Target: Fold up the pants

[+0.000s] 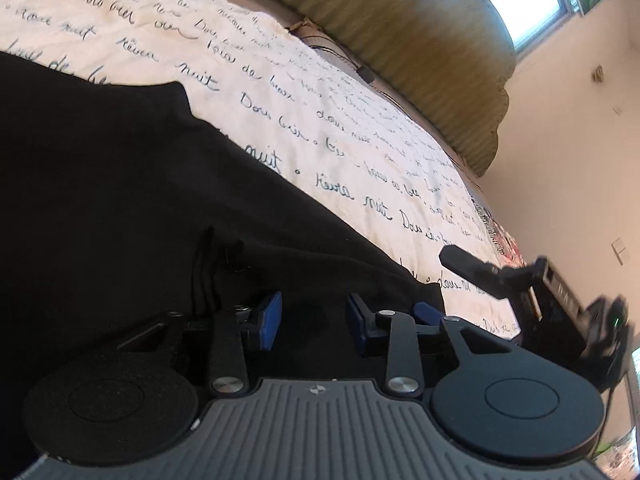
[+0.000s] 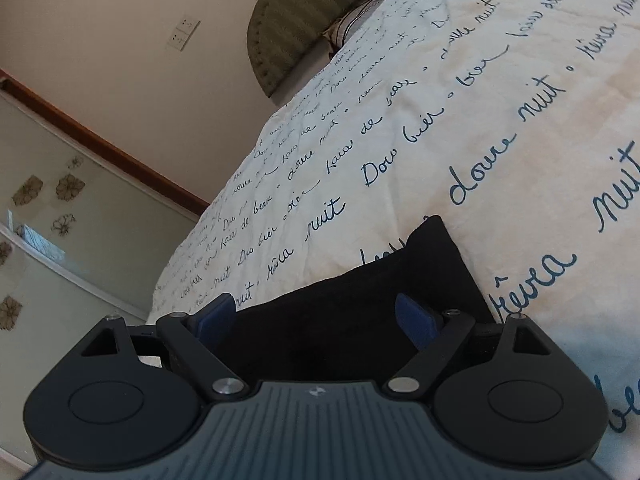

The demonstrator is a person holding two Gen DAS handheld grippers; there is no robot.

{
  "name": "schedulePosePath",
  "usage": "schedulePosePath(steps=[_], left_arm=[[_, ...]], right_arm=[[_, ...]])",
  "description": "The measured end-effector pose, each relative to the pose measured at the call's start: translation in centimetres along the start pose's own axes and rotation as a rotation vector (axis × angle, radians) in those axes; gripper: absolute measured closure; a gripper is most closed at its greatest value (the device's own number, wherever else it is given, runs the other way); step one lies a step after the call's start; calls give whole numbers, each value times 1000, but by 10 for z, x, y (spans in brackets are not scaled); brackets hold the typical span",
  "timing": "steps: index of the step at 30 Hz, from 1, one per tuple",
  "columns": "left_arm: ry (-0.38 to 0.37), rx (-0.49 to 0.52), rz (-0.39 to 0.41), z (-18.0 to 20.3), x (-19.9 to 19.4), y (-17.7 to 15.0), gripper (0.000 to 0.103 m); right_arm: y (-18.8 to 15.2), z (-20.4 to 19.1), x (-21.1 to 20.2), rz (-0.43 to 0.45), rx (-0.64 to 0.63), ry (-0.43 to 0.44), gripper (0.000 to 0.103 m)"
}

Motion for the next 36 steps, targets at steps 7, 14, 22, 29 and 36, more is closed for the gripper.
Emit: schedulePosePath(steps=[7,14,22,29,36], left_arm=[[-13,68,189,-4,-85,23,22],[119,29,202,-50,-122,23,21],[146,81,203,-47,-123,15,18],[156,88,197,-43,-125,14,6],[210,252,180,-46,-111,-8,5]], right_arm=[[33,15,-45,-32,-57,7,14],[17,50,-40,-150,63,76,24],[12,62,-34,-177,114,79,92],[43,54,-56,-137,52,106,97],[20,81,-44,-163,84,56,98]])
Point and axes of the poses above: each gripper's, at about its wrist camera, not at the fingertips, and x roughly the way its jaws point, z to its right, y to its top, the point moved 9 cm from there along x, roughly the way its jaws point, and after that the axes turned 14 degrees about z, right-handed, at the moved point
